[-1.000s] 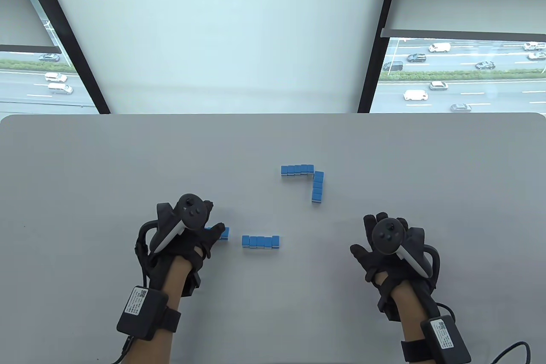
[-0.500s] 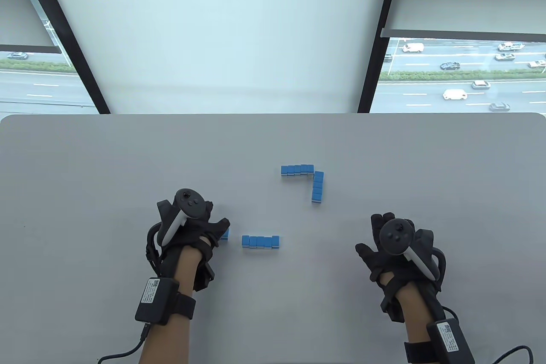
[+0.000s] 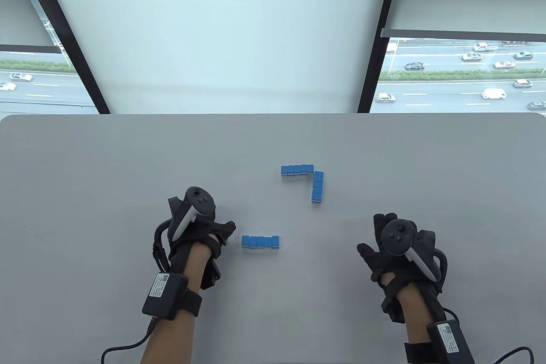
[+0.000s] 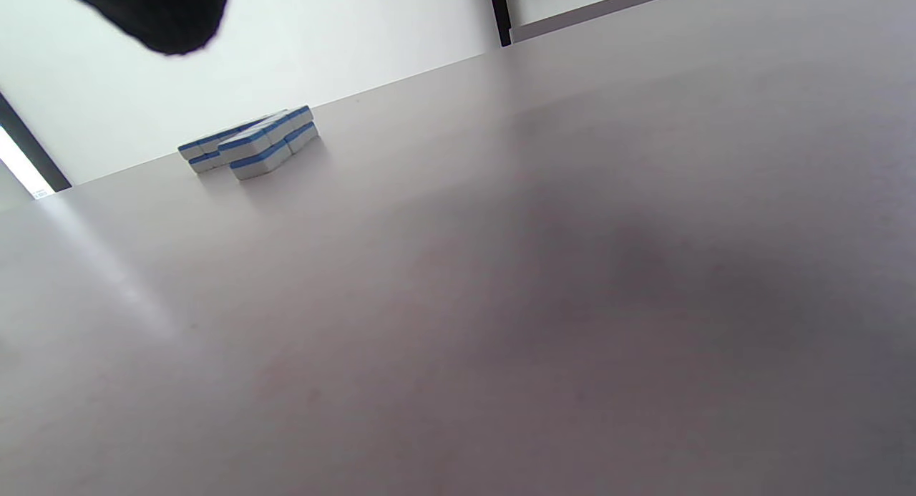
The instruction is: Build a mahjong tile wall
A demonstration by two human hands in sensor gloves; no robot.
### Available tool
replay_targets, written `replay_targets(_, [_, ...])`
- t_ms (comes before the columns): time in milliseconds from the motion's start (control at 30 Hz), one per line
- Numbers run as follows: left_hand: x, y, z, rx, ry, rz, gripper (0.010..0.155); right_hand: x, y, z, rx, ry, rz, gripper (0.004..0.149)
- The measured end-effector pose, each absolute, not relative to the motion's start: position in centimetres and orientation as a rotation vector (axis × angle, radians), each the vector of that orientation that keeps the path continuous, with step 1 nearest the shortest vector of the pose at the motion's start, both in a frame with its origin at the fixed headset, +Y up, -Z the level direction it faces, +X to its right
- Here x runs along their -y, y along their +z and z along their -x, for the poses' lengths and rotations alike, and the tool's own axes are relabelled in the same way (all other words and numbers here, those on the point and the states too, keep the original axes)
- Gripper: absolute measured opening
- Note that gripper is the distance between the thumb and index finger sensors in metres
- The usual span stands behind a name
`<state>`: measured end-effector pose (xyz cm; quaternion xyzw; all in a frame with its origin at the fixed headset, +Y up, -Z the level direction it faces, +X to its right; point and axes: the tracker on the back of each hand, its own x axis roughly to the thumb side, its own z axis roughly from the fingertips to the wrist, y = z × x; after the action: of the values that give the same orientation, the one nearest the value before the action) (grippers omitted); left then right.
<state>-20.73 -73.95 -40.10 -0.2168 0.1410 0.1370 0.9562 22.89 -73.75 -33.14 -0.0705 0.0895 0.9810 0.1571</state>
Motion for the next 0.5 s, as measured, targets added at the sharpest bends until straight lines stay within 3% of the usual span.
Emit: replay_targets(500, [74.5,-40.0,18.6,-0.323,0.108,0.389,0.085,73.9,-33.1,-22.7,-0.272,2.797,0.201,0.085])
